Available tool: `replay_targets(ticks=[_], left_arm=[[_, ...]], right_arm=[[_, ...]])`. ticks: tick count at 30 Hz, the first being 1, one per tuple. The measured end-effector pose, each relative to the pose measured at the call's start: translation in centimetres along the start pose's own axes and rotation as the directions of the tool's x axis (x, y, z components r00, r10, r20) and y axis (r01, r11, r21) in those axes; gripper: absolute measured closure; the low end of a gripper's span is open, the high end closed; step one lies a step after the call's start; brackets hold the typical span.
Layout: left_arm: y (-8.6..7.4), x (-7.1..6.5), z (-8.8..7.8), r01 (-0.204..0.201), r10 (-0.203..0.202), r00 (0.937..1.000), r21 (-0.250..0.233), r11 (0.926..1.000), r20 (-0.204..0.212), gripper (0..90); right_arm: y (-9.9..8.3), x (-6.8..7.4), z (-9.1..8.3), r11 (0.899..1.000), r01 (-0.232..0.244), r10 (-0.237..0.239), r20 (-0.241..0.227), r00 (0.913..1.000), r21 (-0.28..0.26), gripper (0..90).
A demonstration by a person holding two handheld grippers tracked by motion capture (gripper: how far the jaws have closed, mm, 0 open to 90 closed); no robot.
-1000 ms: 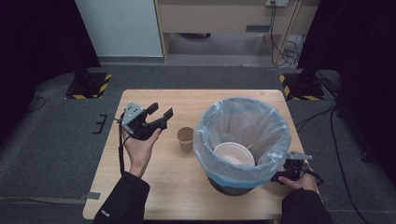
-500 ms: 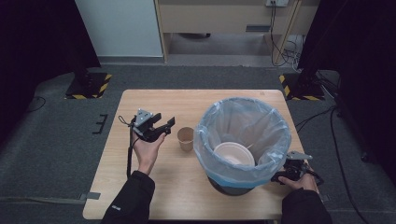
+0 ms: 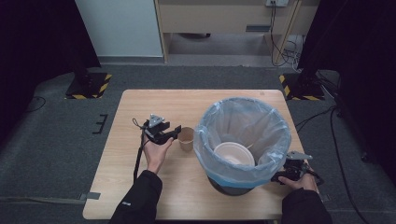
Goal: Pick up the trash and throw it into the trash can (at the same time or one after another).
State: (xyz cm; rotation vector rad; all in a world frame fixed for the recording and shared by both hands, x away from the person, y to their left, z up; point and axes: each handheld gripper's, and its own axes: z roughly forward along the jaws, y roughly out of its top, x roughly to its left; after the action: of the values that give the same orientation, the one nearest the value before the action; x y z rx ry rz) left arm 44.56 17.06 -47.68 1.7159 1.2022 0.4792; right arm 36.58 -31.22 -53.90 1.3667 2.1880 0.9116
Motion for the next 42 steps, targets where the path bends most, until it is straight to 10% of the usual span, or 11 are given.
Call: replay_targets(ticks=[21, 42], left_arm=[[-1.3, -0.2, 0.6, 0.000, -0.003, 0.9997, 0.122, 0.9925, 0.024, 81.0], [1.9, -0.1, -4.4, -0.026, 0.027, 0.9993, -0.035, 0.9990, 0.026, 84.1]], right_arm=[[0.0, 0.0, 0.0, 1.000, -0.001, 0.001, -0.003, 1.0000, 0.001, 0.8], [0.0, 0.0, 0.0, 1.000, -0.001, 0.001, -0.003, 1.0000, 0.001, 0.8]])
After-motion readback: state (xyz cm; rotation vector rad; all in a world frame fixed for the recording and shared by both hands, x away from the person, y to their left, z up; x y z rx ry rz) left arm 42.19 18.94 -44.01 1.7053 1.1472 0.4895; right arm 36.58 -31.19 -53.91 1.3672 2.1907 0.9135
